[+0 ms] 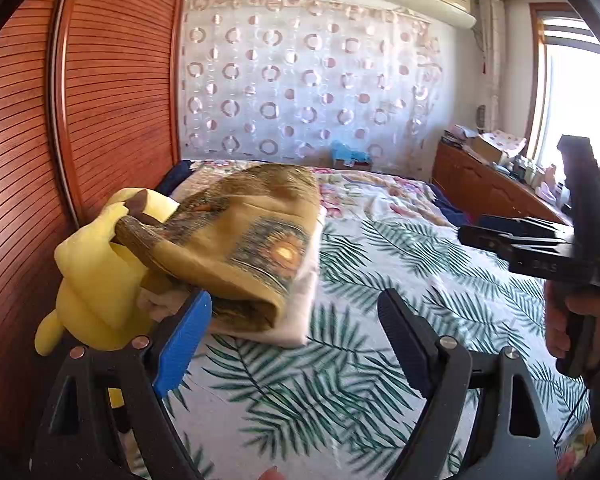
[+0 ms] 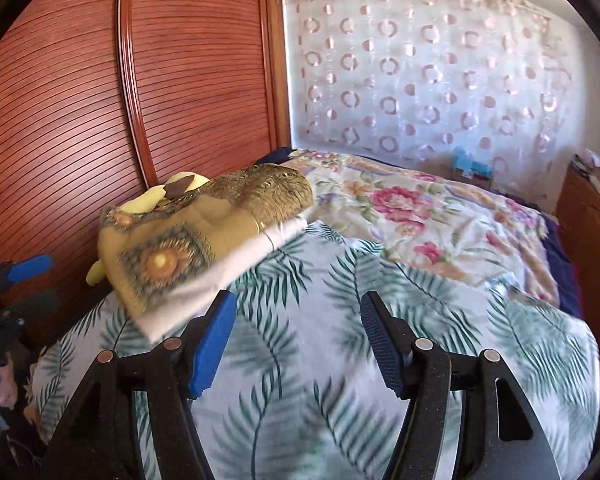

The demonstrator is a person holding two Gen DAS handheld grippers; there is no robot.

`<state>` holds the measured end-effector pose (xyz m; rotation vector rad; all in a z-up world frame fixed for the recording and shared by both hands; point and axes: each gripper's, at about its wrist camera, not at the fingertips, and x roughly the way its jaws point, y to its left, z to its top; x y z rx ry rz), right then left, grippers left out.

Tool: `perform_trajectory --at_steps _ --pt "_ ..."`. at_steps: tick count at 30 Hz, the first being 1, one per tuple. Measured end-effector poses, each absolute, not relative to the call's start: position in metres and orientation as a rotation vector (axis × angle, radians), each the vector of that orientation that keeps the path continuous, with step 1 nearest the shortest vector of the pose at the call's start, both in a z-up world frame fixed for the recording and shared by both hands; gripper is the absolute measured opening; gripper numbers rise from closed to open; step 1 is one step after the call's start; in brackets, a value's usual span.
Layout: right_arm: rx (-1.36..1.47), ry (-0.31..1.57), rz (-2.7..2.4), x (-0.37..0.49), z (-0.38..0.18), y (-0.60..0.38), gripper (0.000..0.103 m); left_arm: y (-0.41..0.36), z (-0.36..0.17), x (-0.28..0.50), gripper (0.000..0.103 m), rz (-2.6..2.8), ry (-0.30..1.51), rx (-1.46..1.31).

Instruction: Fold small clothes

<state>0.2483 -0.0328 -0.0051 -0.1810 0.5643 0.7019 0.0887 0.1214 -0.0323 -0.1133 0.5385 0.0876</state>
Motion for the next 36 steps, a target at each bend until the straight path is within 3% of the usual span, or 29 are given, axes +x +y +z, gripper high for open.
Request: perform_trajectory --at_steps 3,7,13,20,36 --pt "-0.170 0.557 0.666 0.219 -0.001 -0.054 0.069 0.110 -0.033 0.082 0.086 0.069 0.543 -0.098" --pt "-0.138 0.547 0.638 0.187 0.000 -0.077 0.082 0.094 -0.034 0.072 0.086 0.053 0.547 -0.076" --pt "-0.103 0.531 0.578 0.141 0.001 -0.110 0.092 0.067 -0.037 0.064 0.086 0.050 0.571 -0.039" --pt "-0.056 0.508 0.457 0.098 0.013 -0.143 0.092 0.041 -0.030 0.057 0.086 0.016 0.565 -0.036" --pt "-0.007 0.381 0.329 0.017 0.059 -0.187 0.092 0.021 0.049 0.035 0.086 0.000 0.423 -0.021"
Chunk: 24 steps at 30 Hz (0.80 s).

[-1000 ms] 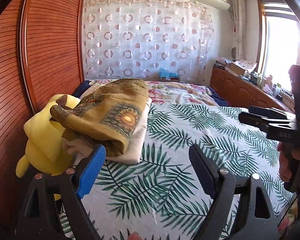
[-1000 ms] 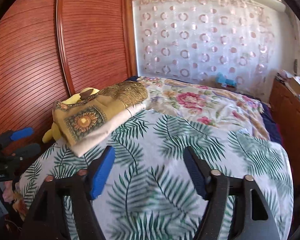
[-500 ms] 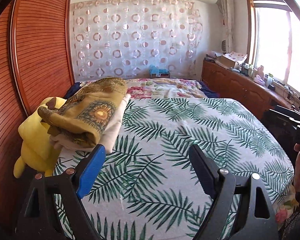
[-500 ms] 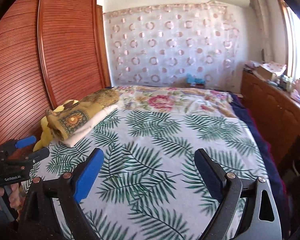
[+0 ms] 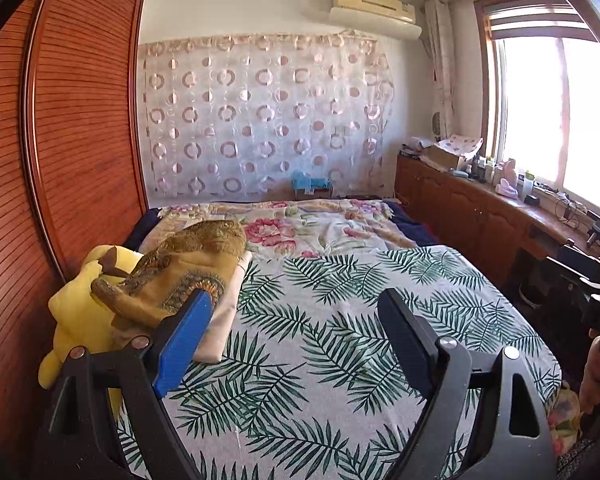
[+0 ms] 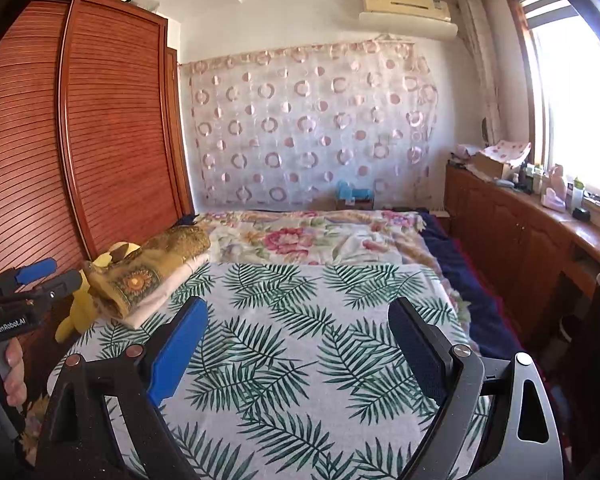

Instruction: Fold small clothes

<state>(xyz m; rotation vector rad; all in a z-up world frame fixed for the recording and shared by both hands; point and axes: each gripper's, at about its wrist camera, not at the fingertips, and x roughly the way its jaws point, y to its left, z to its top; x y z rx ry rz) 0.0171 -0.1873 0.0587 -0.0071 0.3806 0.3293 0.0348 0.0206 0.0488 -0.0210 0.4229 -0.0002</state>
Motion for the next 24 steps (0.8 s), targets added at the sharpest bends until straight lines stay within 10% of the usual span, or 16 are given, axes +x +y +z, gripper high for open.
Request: perform_trajectory --at_steps 24 --pt "0.005 0.369 0.325 0.018 0.058 -0.200 0.092 0.021 0.052 0.030 0.086 -0.008 0.419 -0.023"
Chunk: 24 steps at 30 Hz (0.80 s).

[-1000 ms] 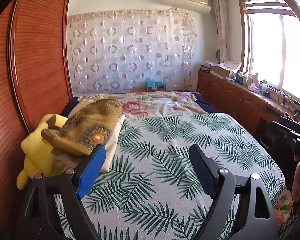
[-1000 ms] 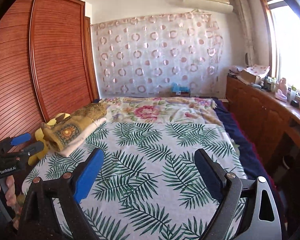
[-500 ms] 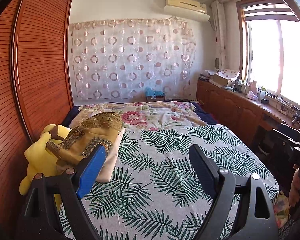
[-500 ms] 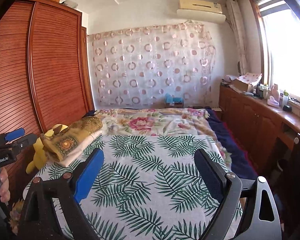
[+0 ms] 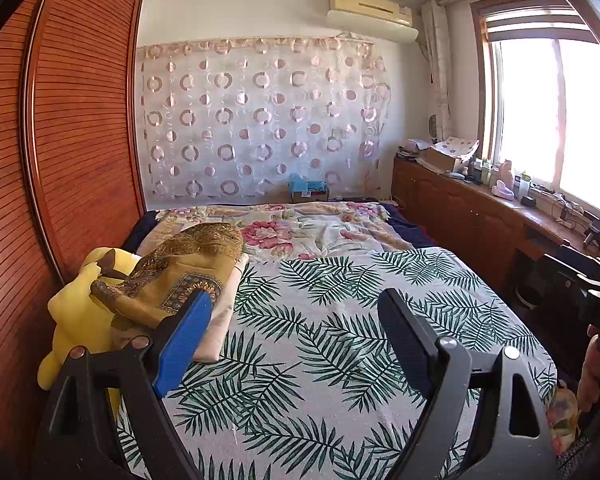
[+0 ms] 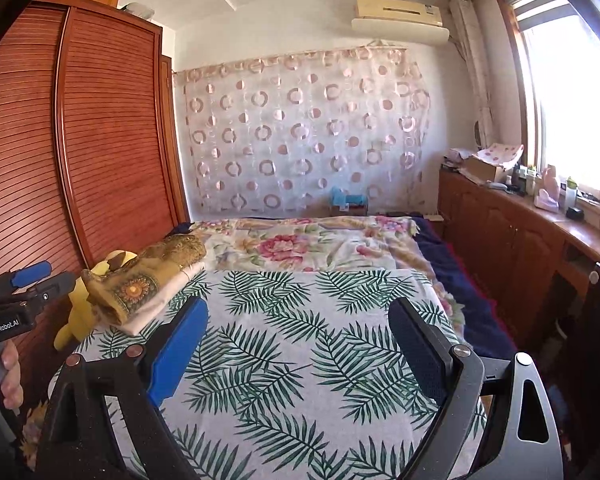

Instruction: Fold small clothes

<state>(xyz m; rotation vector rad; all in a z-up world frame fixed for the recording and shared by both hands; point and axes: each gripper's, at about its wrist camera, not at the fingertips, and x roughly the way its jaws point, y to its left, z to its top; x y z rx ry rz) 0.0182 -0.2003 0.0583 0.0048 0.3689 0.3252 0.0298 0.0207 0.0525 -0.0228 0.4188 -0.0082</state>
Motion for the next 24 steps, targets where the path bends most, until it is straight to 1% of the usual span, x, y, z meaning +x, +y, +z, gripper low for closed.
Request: perform_trajectory --at_steps 24 --pt "0.001 0.363 0.325 0.0178 0.0565 -0.2040 0.092 0.0164 0.0516 0.0276 0.086 -0.015 0.417 -0.018"
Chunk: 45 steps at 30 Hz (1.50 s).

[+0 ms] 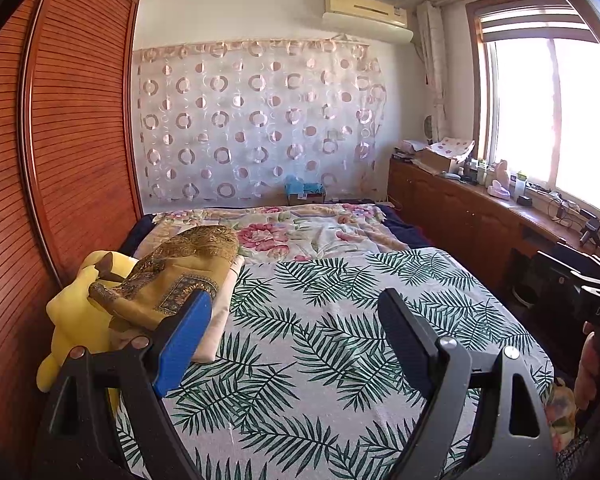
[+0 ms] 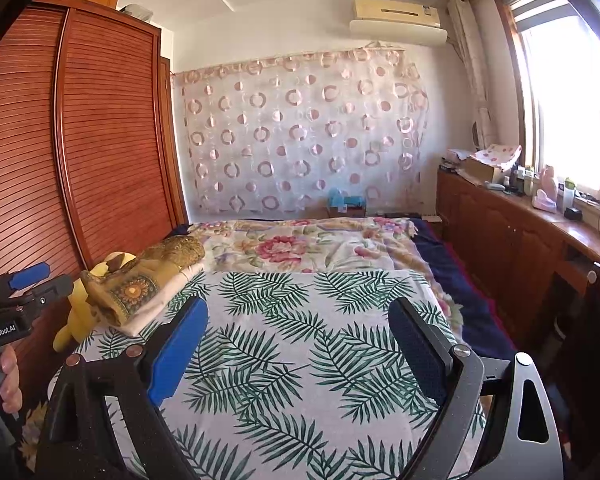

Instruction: Fold small clothes

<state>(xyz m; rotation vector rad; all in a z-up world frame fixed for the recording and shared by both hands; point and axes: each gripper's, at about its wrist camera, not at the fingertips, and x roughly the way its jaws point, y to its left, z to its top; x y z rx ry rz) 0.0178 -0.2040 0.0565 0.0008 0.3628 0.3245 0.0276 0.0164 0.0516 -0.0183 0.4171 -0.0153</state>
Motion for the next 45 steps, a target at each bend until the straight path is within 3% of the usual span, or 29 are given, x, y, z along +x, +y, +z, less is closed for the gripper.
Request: perform_trajectory --at_steps 45 --pt "0.002 0.361 0.323 0.0189 0.0570 -0.2049 0.092 0.0100 0.0533 0.0253 0.086 -0.016 0.412 -0.017"
